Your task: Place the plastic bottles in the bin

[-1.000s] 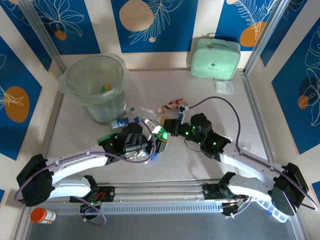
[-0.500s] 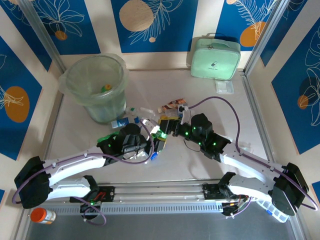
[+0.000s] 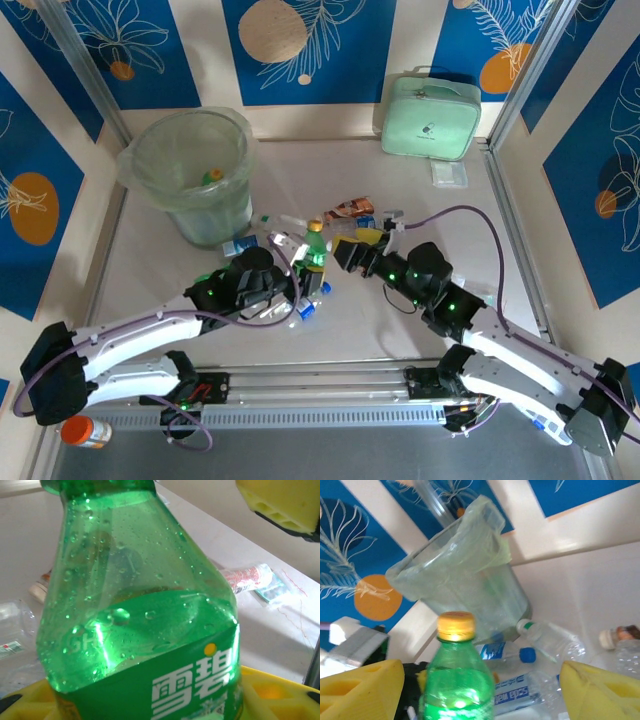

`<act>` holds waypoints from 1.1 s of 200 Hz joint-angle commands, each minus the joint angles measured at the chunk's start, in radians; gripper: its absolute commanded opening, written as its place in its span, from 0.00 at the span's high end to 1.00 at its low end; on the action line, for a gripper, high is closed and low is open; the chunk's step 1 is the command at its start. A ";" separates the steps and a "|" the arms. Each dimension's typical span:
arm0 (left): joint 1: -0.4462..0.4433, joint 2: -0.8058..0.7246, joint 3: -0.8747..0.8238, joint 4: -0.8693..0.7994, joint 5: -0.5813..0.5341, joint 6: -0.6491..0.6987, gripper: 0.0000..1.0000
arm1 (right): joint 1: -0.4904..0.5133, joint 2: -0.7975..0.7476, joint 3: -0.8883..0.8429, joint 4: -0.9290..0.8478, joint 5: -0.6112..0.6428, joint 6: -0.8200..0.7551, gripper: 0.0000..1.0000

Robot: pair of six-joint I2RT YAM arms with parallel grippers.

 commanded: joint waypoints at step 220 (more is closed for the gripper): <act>0.787 0.657 1.477 -1.161 -0.176 -0.387 0.88 | 0.051 0.288 0.119 -0.136 0.304 0.012 0.20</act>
